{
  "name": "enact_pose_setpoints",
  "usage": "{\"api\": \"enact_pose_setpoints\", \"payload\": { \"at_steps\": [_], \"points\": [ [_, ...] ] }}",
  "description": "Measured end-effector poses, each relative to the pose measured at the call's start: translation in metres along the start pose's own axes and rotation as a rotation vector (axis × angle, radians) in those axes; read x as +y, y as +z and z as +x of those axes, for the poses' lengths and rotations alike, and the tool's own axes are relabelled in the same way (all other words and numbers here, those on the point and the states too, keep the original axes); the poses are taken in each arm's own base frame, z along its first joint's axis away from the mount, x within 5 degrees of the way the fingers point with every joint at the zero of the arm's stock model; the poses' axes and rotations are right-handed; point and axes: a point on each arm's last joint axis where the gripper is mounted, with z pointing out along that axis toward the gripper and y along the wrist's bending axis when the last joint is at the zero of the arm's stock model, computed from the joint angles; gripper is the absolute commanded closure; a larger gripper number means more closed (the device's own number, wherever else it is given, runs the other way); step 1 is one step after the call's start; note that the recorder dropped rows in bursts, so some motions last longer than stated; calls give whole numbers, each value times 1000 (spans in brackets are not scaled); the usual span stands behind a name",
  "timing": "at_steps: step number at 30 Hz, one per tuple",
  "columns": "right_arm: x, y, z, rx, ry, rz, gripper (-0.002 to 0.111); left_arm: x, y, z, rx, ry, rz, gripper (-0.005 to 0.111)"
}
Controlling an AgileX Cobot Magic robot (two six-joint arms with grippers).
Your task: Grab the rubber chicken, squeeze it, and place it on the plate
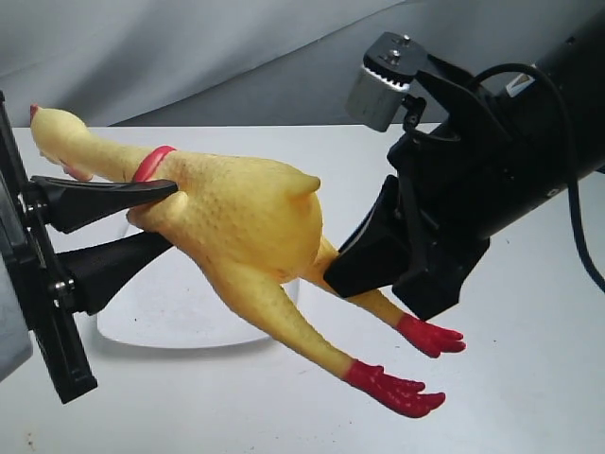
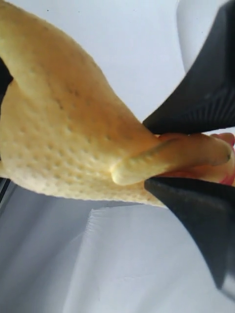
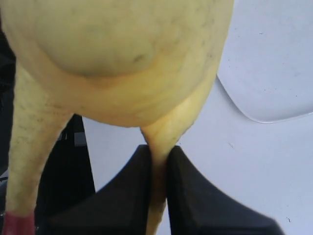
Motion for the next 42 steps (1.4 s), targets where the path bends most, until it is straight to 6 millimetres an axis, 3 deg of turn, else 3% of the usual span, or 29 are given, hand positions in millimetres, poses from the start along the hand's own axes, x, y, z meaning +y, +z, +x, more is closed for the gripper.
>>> {"api": "enact_pose_setpoints", "payload": {
  "at_steps": [7, 9, 17, 23, 25, 27, 32, 35, 38, 42],
  "points": [
    [0, 0, 0, -1, 0, 1, 108, 0, 0, 1, 10, 0, 0, 30],
    [0, 0, 0, -1, 0, 1, 108, 0, 0, 2, 19, 0, -1, 24],
    [0, 0, 0, -1, -3, 1, 108, 0, 0, 2, 19, 0, -1, 39],
    [-1, 1, 2, 24, 5, 17, 108, -2, 0, -8, -83, 26, 16, 63],
    [-2, 1, 2, 29, 12, 19, 108, -5, -1, -9, -106, 54, 48, 78],
    [-1, 1, 2, 30, 15, 18, 108, -6, -1, -7, -84, 40, 68, 106],
    [-2, 1, 1, 21, 18, 19, 108, -7, 0, -5, -50, -2, 75, 107],
    [-2, 1, 1, 18, 18, 22, 108, -7, 0, -4, -45, -7, 75, 101],
    [-2, 1, 1, 16, 18, 24, 108, -7, 0, -4, -45, -6, 75, 83],
    [-2, 1, 1, 15, 18, 25, 108, -7, 0, -4, -45, -6, 76, 48]
  ]
}}
